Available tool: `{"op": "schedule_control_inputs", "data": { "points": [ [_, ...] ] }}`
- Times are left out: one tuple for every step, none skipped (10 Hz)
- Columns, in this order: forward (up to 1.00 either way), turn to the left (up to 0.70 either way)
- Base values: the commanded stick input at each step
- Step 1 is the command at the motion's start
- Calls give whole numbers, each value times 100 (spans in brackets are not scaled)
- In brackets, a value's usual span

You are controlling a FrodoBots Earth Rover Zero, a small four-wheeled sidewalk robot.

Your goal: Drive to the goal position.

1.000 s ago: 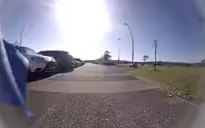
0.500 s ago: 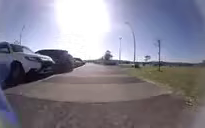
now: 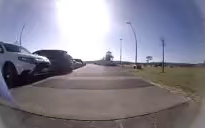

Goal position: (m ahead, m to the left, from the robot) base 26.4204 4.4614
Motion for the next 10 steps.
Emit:
{"op": "schedule_control_inputs", "data": {
  "points": [
    [100,0],
    [100,0],
    [100,0],
    [100,0],
    [100,0],
    [100,0],
    [100,0],
    [100,0],
    [100,0],
    [100,0]
  ]
}}
